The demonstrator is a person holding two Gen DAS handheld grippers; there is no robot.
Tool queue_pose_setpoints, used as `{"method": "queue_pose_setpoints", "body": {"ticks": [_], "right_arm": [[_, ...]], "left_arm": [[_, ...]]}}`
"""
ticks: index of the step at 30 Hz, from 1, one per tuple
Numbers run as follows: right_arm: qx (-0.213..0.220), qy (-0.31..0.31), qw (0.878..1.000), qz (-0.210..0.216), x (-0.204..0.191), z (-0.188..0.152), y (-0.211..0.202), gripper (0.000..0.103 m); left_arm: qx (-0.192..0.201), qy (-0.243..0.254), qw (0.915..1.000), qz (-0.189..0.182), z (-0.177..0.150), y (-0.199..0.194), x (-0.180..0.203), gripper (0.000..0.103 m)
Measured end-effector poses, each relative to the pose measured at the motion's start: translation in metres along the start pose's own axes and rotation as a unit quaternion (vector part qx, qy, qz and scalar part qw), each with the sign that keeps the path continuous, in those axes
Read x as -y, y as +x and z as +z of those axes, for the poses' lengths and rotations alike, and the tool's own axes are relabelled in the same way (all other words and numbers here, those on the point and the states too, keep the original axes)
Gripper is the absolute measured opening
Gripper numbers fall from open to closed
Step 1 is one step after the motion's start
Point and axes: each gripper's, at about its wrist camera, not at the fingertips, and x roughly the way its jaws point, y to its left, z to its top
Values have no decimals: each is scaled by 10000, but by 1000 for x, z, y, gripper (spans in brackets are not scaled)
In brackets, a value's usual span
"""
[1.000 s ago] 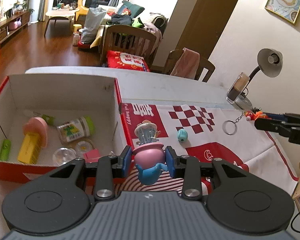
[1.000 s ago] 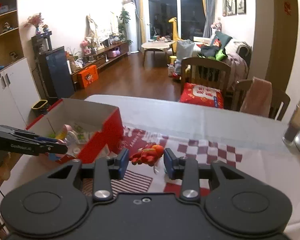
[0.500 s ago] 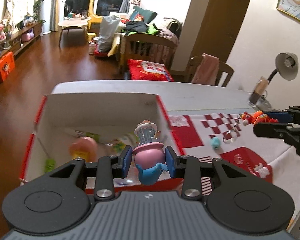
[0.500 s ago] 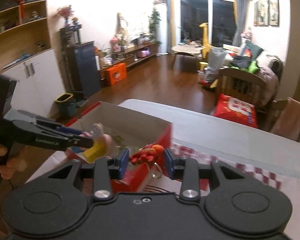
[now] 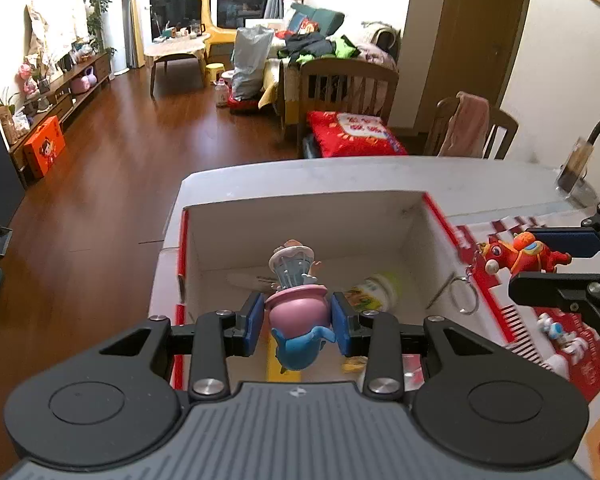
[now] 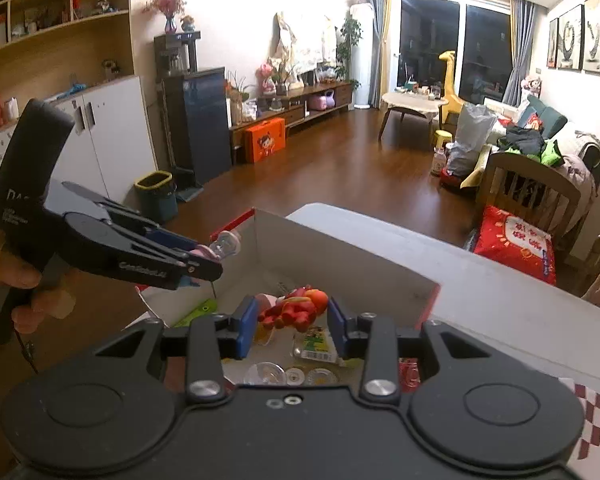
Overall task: Organize rigid objects
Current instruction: 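Carry the pink figure and orange keychain toy into the box and open both grippers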
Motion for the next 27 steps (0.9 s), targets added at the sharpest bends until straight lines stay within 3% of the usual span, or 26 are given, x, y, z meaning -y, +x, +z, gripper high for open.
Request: {"method": "queue_pose_setpoints", "body": {"ticks": [12,19,27], "right_arm": [[-795,41,9962,-366,-2,-14,75,37],[-1108,57,9929,-424,-5,-21,94,37],[-1263,209,9911,-374,3,-25,102,38]], "left_arm": [[-580,276,9979,77,-9,66,-1,36],[-995,290,9946,106,-15,90,2,35],[-1137,205,9933,64,-18,95,2,35]]}}
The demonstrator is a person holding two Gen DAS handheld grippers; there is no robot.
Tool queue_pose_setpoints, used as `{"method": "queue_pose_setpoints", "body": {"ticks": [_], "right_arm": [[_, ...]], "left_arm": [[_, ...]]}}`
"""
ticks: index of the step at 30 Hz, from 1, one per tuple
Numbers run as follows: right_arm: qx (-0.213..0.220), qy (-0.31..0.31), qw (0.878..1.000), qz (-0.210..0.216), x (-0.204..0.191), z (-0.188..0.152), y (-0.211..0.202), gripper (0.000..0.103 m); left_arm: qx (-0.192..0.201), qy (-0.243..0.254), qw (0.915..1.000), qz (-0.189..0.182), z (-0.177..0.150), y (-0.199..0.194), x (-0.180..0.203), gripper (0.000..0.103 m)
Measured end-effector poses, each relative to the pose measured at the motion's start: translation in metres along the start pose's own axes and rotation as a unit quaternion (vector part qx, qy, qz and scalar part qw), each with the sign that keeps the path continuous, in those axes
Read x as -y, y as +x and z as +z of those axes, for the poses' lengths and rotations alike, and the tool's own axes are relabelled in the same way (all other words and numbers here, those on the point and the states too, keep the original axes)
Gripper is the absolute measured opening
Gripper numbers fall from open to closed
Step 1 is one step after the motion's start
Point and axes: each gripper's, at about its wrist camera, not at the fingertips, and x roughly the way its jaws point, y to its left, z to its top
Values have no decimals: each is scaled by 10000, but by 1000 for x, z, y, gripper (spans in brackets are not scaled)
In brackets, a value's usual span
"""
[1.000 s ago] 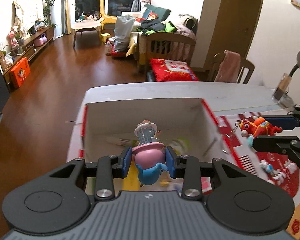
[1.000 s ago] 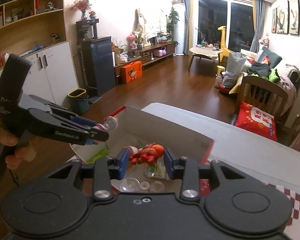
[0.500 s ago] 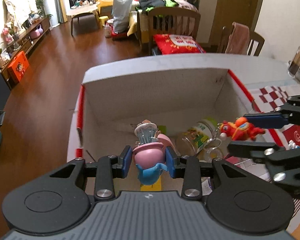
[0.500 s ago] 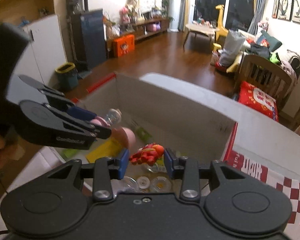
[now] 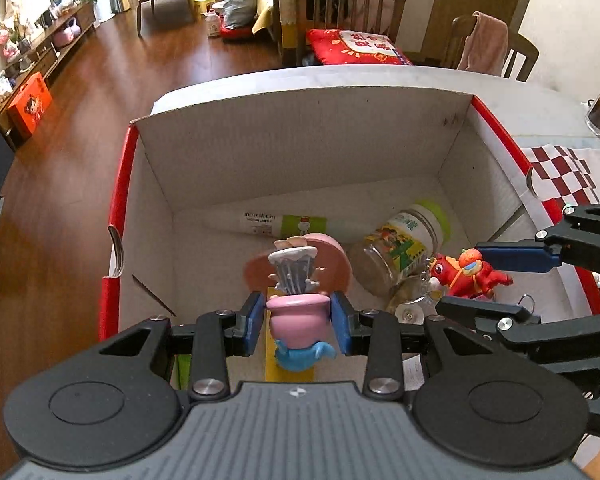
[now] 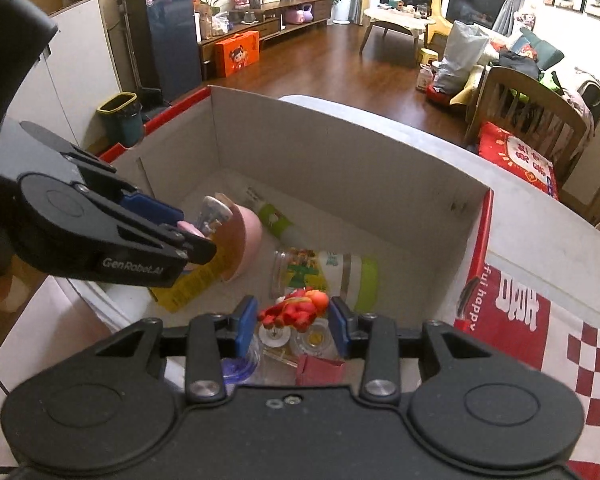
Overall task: Organize rigid objects
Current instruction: 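Carry the pink figure and orange keychain toy into the box and open both grippers, then withdraw both grippers from the box back toward the remaining toys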
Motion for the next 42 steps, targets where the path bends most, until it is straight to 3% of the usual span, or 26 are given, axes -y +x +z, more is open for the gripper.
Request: {"method": "queue_pose_setpoints", "body": {"ticks": [11,17,26,29,32,36,42], "right_arm": [[237,145,9994,183,3,-5,-23,48],[421,193,9985,294,5,-7,-43,54],[807,372,9947,512,12,-15,-83,67],[965,394,9933,506,14,-22,-98,70],[1080,444,9918,524,17,-31,-112,73],[1180,566,9899,538,29,-50,-127,84],[1132,723,9901,417,53,-82,-141,91]], "left_arm": [[1,-108,9999,-35,-3,-7,4,37],[189,-208,9995,-116,-5,-25,6,52],[532,-243,9980,-221,-10,-60,17,54],[689,-190,9970,-287,-12,-73,24,61],[823,-186,9958,-368,-14,-84,33,62],[986,-243,9938,-459,-15,-95,45,64],[1178,-275,9912,-544,-12,-102,72,68]]}}
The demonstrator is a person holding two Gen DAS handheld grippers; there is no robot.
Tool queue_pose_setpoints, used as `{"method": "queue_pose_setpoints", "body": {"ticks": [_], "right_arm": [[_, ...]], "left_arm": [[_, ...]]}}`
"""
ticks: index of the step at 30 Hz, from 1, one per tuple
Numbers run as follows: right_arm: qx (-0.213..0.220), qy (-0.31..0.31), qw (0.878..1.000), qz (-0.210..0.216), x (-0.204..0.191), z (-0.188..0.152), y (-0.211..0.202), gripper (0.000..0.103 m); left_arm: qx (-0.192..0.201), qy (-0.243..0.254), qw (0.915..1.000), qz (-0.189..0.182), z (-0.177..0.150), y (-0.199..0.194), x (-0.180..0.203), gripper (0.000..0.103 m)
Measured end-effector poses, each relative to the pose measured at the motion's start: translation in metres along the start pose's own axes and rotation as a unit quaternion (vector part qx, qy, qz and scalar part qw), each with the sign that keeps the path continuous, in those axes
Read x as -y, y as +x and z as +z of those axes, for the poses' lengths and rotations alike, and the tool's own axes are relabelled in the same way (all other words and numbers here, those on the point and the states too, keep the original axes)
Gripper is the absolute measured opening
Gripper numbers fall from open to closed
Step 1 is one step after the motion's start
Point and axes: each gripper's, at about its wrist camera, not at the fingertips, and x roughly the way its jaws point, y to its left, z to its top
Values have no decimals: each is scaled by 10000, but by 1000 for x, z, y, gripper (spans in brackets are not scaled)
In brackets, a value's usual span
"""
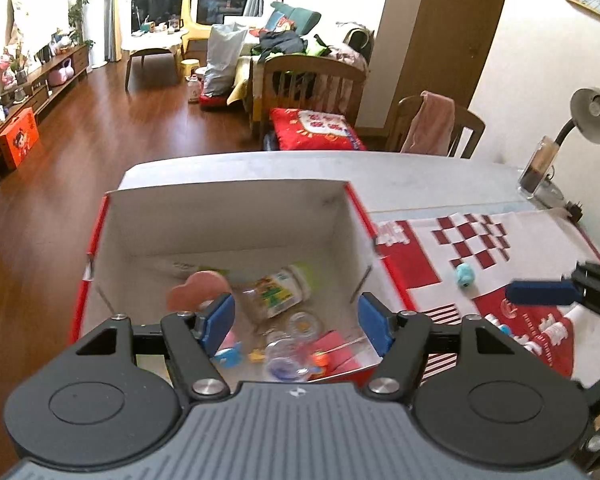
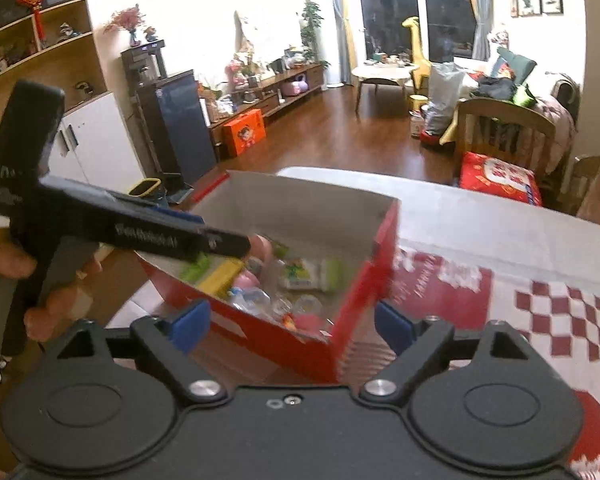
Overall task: Organize rigid objects
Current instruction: 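Withdraw both grippers from the box back toward the remaining toys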
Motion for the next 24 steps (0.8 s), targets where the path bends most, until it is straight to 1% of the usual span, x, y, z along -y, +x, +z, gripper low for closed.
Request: {"method": "queue_pose_setpoints", "body": {"ticks": [1,2,4,7,10,14,18,21,24], "right_arm": [[-2,28,10000,-40,6,-4,-3,92],[4,59,9999,-90,11,-8,-6,92],[25,171,9997,-188,25,-18,-14,98],[86,374,9987,-326,46,-31,-22,102],[78,526,9974,-482,65,-43,-27,102],[8,571,9958,-717,91,-62,-32,102],[-101,626,9945,-832,114,-76,-34,102],[-153,580,9941,-906,129,-84,-31,102],[-246,555,9942,-892,142,-93,-27,102]], "left_arm": [[29,-6,10000,-25,0,1,6,68],[66,-3,10000,-40,0,2,13,72],[231,47,9997,38,-2,2,28,77],[383,198,9990,-70,-4,4,53,79],[401,311,9985,-183,-5,13,79,82],[386,361,9983,-228,-5,30,111,82],[337,403,9982,-289,-5,51,141,82],[303,472,9981,-244,-4,71,161,82],[274,501,9981,-214,-4,90,176,82]]}}
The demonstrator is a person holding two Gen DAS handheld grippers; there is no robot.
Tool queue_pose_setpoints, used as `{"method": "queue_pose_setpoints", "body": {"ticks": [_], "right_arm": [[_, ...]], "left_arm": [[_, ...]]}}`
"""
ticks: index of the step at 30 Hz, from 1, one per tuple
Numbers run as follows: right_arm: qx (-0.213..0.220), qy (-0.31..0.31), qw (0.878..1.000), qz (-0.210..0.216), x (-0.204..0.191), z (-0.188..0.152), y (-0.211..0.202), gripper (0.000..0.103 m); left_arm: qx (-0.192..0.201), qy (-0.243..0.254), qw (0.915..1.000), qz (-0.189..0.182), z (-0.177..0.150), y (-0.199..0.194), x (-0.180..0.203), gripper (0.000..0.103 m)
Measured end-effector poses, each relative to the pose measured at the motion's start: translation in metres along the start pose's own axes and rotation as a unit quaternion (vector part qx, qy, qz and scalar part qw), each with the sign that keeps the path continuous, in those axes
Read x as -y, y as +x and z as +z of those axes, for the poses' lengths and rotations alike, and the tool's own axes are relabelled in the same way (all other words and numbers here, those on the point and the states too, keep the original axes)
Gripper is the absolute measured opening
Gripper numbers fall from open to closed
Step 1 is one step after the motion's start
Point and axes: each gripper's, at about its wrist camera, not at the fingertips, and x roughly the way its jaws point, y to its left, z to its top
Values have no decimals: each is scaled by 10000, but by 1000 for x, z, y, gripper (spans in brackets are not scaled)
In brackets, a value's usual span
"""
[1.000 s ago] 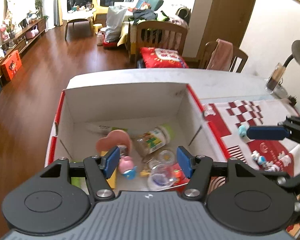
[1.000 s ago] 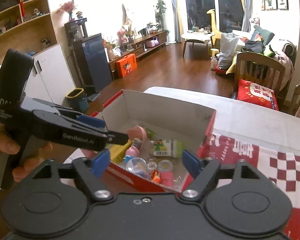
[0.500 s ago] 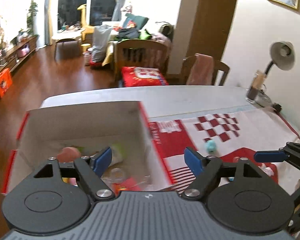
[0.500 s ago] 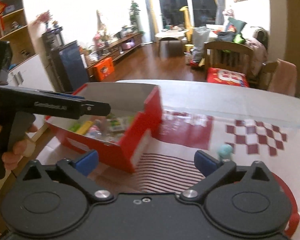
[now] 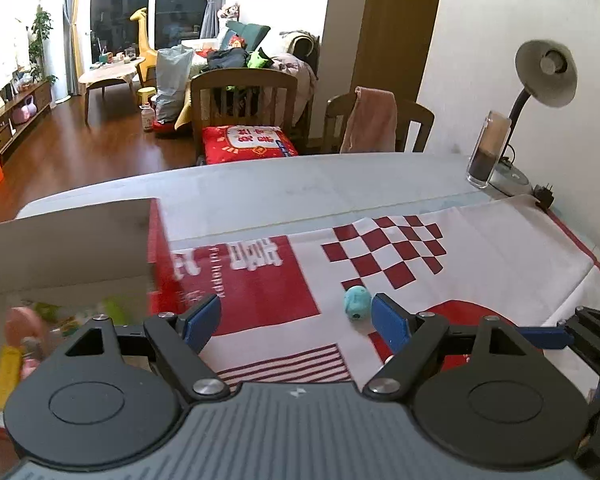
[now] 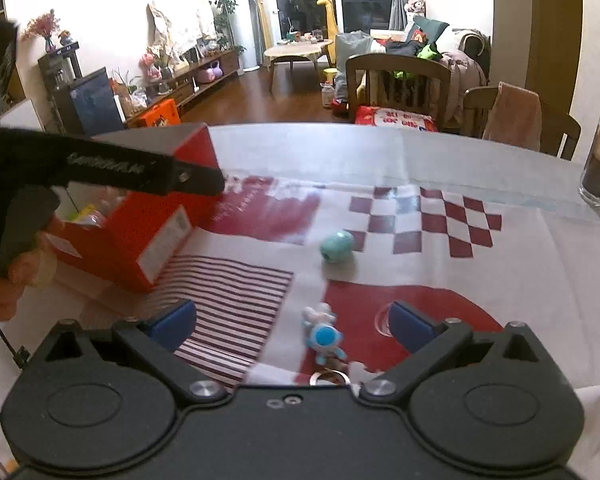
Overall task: Organize rigid objects
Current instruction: 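Withdraw both grippers from the box back toward the remaining toys, then grasp the teal ball with the left gripper while the right gripper grasps the white-blue keychain figure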
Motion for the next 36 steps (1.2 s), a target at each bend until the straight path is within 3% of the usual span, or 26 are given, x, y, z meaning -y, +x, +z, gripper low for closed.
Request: {"method": "queue_pose_setpoints", "body": {"ticks": [14,30,34,36], "right_arm": [[-370,-165,9988,283,18,-11,45,94],[-617,-238,9971,366,23,-18,69,64],[-581,-291,9974,309,21,-19,71,61],[-556,-364,9975,251,18,-19,71,56]], "left_arm": [[-522,66,9986,2,-6,95,40,82],[-808,316,9962,39,-10,154,56,82],[-846,490,9952,62,-12,161,61,65],[-825,578,9949,112,-12,162,64,63]]}}
